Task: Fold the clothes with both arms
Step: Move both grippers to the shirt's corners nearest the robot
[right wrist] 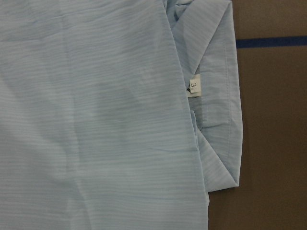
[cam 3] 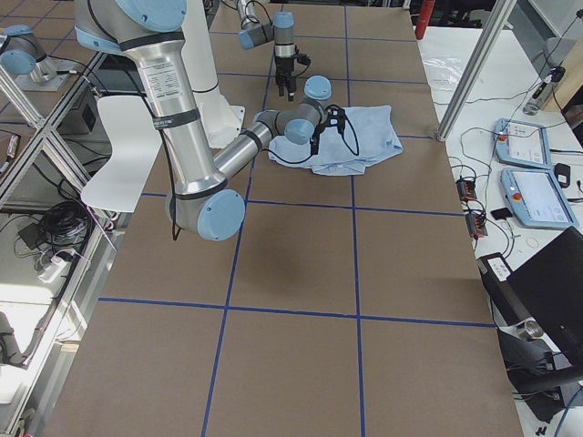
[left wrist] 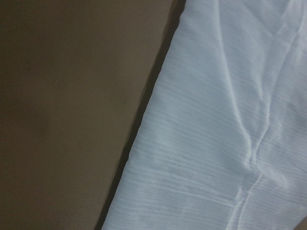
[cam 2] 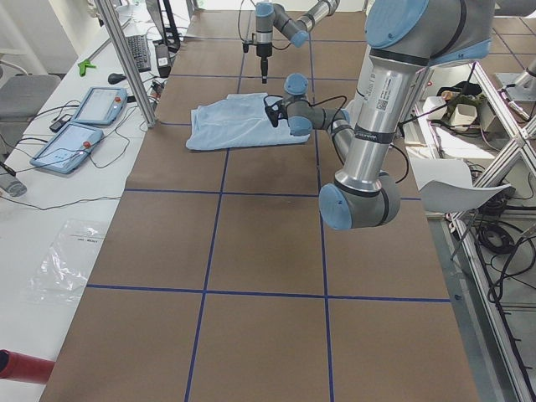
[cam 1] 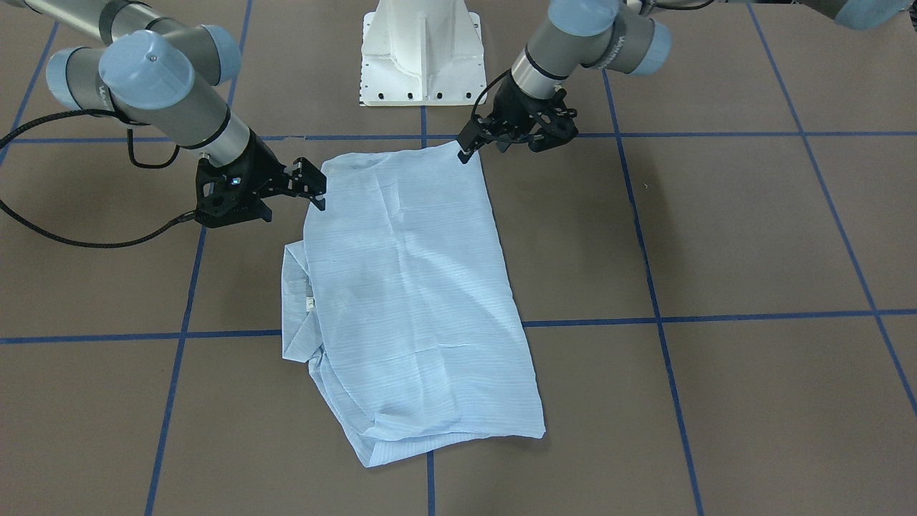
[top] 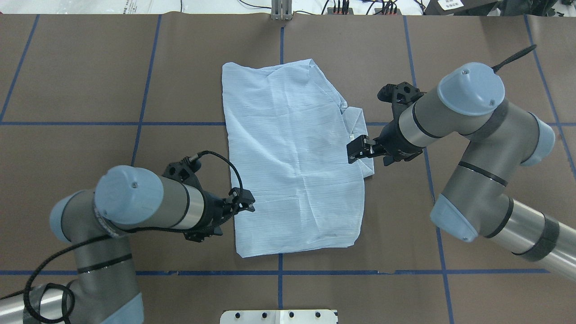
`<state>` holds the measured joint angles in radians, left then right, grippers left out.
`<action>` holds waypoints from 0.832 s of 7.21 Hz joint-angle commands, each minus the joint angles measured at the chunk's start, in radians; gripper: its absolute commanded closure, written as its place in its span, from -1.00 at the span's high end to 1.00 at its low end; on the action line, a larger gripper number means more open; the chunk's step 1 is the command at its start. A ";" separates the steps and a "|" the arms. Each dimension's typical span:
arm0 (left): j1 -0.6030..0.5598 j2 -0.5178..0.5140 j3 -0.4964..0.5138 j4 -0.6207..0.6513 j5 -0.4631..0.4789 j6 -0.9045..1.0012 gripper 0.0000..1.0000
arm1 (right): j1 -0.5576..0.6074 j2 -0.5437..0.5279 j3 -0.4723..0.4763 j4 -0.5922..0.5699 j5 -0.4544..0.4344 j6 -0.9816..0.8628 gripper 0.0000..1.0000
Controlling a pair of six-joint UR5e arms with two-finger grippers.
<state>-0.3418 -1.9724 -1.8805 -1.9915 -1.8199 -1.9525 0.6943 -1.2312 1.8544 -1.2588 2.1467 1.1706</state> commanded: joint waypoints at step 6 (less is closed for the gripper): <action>0.101 -0.028 0.069 0.045 0.067 -0.036 0.26 | -0.035 -0.025 0.089 -0.068 -0.039 0.061 1.00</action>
<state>-0.2402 -1.9988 -1.8143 -1.9467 -1.7534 -1.9880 0.6603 -1.2599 1.9423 -1.3266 2.1083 1.2264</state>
